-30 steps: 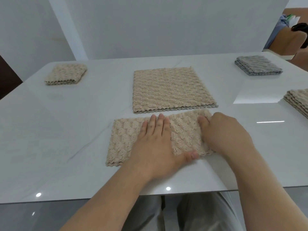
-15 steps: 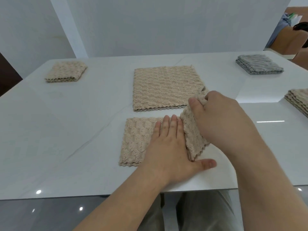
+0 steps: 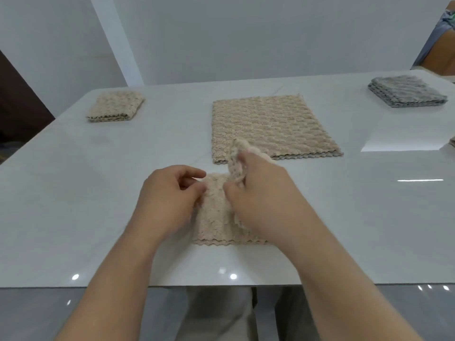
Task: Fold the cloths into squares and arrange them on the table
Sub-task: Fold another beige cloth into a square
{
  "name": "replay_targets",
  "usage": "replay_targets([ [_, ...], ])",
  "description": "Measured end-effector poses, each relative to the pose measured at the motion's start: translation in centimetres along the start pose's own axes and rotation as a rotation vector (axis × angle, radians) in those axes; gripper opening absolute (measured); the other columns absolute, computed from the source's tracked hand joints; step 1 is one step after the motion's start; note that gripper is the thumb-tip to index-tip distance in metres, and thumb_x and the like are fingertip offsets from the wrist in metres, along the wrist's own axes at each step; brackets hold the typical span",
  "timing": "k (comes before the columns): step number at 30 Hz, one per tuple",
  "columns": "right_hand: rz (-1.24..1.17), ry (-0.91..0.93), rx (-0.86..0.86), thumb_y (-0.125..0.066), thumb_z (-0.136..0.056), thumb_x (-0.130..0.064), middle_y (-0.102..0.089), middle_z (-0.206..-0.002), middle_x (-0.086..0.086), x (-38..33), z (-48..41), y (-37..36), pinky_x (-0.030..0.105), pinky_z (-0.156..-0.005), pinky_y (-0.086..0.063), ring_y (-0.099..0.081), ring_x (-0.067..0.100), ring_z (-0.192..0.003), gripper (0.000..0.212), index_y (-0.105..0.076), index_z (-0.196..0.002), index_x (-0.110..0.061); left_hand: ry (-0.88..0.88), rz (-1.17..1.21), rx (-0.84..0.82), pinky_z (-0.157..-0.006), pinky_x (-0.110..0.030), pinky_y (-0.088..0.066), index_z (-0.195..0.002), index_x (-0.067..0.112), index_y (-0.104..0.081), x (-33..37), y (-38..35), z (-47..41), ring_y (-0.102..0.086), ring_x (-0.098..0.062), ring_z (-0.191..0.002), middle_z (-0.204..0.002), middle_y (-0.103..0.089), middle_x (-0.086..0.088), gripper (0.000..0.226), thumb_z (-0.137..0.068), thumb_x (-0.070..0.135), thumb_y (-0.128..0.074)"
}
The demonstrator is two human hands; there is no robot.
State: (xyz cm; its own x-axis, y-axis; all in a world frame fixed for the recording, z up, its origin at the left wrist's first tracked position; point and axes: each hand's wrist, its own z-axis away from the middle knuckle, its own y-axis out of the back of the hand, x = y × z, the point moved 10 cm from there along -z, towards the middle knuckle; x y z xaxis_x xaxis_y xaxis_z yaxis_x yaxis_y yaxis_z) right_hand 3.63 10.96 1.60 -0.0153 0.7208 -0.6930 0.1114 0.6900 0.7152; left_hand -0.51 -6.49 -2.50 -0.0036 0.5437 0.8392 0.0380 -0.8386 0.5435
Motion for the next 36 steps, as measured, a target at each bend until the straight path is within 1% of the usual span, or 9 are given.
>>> replay_targets([
  [4,0.059,0.005,-0.080,-0.054,-0.093,-0.029,-0.057,-0.087,-0.003,-0.6,-0.2,-3.2,0.025,-0.052,-0.034,-0.054,0.017,-0.076,0.014,-0.047,-0.100,-0.020,0.119,0.255,-0.089,-0.061,-0.023,-0.059,-0.105,0.008,-0.071,-1.1,-0.8,0.3,-0.072,-0.021,-0.068,-0.078,-0.077,-0.012,0.016,-0.092,0.000,-0.069],
  [12,0.104,0.036,-0.074,-0.054,-0.093,-0.024,-0.045,-0.079,-0.004,-1.4,-0.1,-4.6,0.018,-0.047,-0.023,-0.039,0.013,-0.065,0.012,-0.042,-0.093,-0.021,0.153,0.357,-0.087,-0.055,-0.020,-0.053,-0.102,0.011,-0.071,-1.8,-1.3,-0.1,-0.070,-0.015,-0.062,-0.077,-0.077,-0.009,0.009,-0.099,0.011,-0.062],
  [16,0.093,0.040,-0.133,-0.053,-0.094,-0.026,-0.050,-0.081,-0.005,-1.1,0.3,-5.6,0.028,-0.055,-0.035,-0.051,0.019,-0.077,0.011,-0.045,-0.098,-0.021,0.172,0.362,-0.073,-0.056,-0.023,-0.053,-0.103,0.013,-0.072,-2.0,-1.4,-0.4,-0.069,-0.013,-0.059,-0.072,-0.075,-0.001,0.017,-0.098,0.027,-0.064],
  [18,0.030,0.030,-0.186,-0.052,-0.094,-0.028,-0.061,-0.085,-0.003,-0.9,0.5,-5.8,0.031,-0.061,-0.043,-0.060,0.021,-0.083,0.011,-0.049,-0.103,-0.022,0.166,0.315,-0.090,-0.060,-0.027,-0.053,-0.109,0.019,-0.068,-2.0,-1.4,-0.4,-0.069,-0.013,-0.058,-0.074,-0.076,0.002,0.020,-0.093,0.030,-0.071],
  [21,-0.075,-0.026,-0.191,-0.054,-0.095,-0.033,-0.068,-0.088,-0.011,-0.1,0.8,-4.4,0.020,-0.069,-0.050,-0.063,0.005,-0.084,0.043,-0.051,-0.137,-0.029,0.141,0.190,-0.079,-0.071,-0.036,-0.058,-0.119,0.028,-0.060,-2.1,-1.2,-0.5,-0.073,-0.015,-0.069,-0.083,-0.077,0.005,0.037,-0.087,0.020,-0.076],
  [26,0.136,0.125,0.196,-0.051,-0.098,-0.027,-0.064,-0.121,-0.006,0.5,0.6,0.3,0.033,-0.097,-0.048,-0.056,0.015,-0.117,0.037,-0.060,-0.133,-0.024,-0.076,-0.173,0.057,-0.071,-0.019,-0.049,-0.115,0.033,-0.057,0.5,-0.6,-0.1,-0.065,-0.003,-0.081,-0.112,-0.063,0.015,0.032,-0.088,0.020,-0.068],
  [28,0.288,0.166,0.196,-0.047,-0.101,-0.031,-0.054,-0.140,0.002,1.2,0.3,-0.2,0.042,-0.108,-0.041,-0.043,0.024,-0.136,0.041,-0.054,-0.139,-0.017,-0.251,-0.334,0.085,-0.089,-0.021,-0.048,-0.128,0.029,-0.056,2.6,-1.1,0.6,-0.060,-0.001,-0.104,-0.137,-0.051,0.010,0.036,-0.094,0.018,-0.061],
  [31,0.385,0.093,-0.026,-0.027,-0.106,-0.042,-0.015,-0.167,0.000,3.3,-0.2,-2.7,0.043,-0.124,-0.015,-0.002,0.020,-0.155,0.059,-0.021,-0.158,-0.016,-0.419,-0.416,0.031,-0.120,-0.026,-0.024,-0.150,0.021,-0.044,4.7,-3.1,1.4,-0.031,-0.009,-0.147,-0.161,-0.033,0.006,0.046,-0.105,0.026,-0.045],
  [36,0.440,0.018,-0.162,-0.008,-0.104,-0.048,0.008,-0.168,-0.004,5.3,0.3,-4.4,0.044,-0.125,-0.001,0.015,0.014,-0.153,0.065,0.001,-0.160,-0.017,-0.374,-0.522,-0.249,-0.127,-0.033,-0.011,-0.161,0.021,-0.019,2.5,-7.6,0.9,-0.004,-0.012,-0.156,-0.169,-0.014,0.005,0.054,-0.109,0.036,-0.024],
])
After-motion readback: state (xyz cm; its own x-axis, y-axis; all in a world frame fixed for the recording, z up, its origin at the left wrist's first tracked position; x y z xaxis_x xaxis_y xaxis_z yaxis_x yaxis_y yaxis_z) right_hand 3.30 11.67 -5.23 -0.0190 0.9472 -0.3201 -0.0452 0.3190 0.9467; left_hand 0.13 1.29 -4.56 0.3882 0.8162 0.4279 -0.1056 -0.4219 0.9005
